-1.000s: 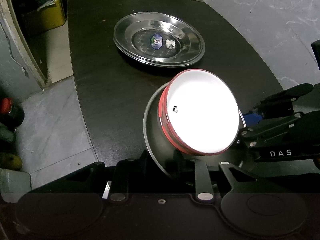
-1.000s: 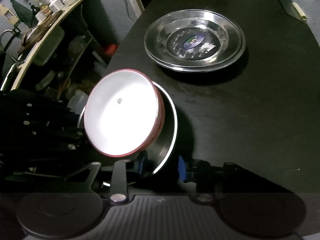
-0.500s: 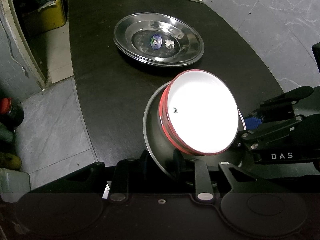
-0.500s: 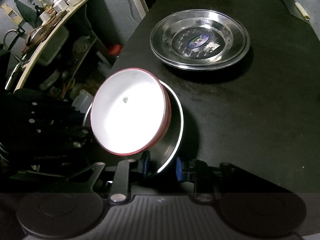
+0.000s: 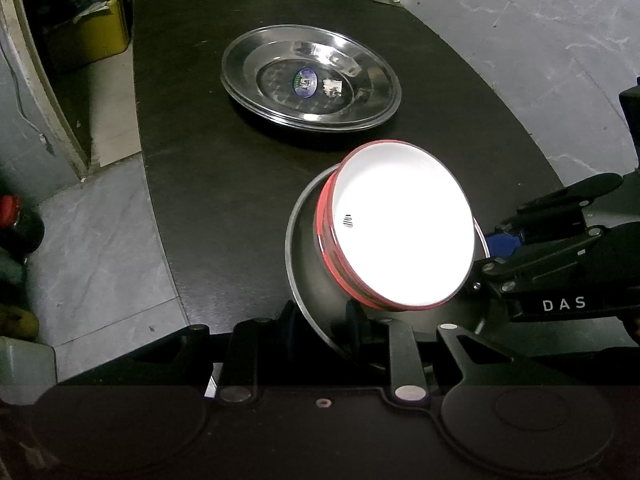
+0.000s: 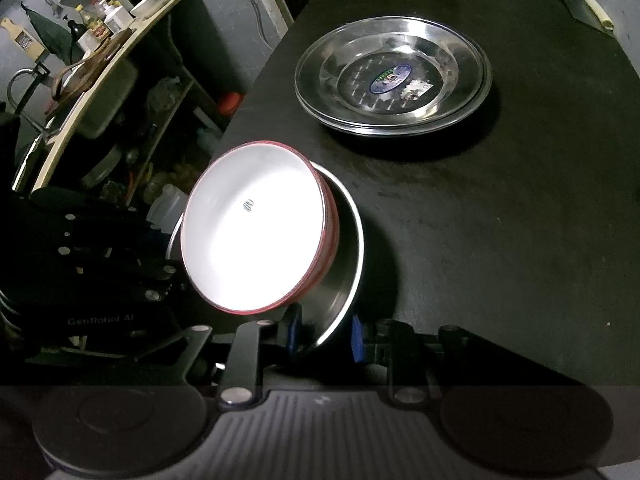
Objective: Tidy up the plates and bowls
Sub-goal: 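Carry the bowl stack over the steel plate stack with the left gripper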
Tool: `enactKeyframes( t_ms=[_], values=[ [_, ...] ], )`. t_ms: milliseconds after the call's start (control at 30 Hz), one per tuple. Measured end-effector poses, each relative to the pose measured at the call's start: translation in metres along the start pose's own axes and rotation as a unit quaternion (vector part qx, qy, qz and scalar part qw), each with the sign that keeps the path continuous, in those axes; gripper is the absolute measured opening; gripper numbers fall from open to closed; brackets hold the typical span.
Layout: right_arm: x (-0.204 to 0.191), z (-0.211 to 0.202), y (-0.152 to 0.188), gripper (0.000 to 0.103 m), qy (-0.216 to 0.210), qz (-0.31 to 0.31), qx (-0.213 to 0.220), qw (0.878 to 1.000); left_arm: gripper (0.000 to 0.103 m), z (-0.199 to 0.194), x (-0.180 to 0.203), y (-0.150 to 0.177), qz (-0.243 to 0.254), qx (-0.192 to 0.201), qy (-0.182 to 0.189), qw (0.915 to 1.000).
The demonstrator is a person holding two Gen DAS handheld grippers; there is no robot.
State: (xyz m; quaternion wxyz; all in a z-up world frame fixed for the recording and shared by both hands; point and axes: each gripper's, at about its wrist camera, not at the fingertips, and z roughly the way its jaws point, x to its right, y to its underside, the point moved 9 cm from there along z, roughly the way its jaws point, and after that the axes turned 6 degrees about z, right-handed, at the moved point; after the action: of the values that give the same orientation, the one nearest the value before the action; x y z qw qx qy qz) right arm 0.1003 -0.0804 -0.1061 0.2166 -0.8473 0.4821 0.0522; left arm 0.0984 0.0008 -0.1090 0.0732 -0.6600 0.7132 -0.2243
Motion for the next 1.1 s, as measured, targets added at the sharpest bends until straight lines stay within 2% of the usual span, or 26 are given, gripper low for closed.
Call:
enactKeyframes(
  t_ms=[1100],
  values=[
    [0.005,-0.018,-0.018,0.028,0.001,0.007,0.048,0.999,0.027,-0.012,0.0,-0.018,0.016,0.026,0.0,0.9995]
  ],
)
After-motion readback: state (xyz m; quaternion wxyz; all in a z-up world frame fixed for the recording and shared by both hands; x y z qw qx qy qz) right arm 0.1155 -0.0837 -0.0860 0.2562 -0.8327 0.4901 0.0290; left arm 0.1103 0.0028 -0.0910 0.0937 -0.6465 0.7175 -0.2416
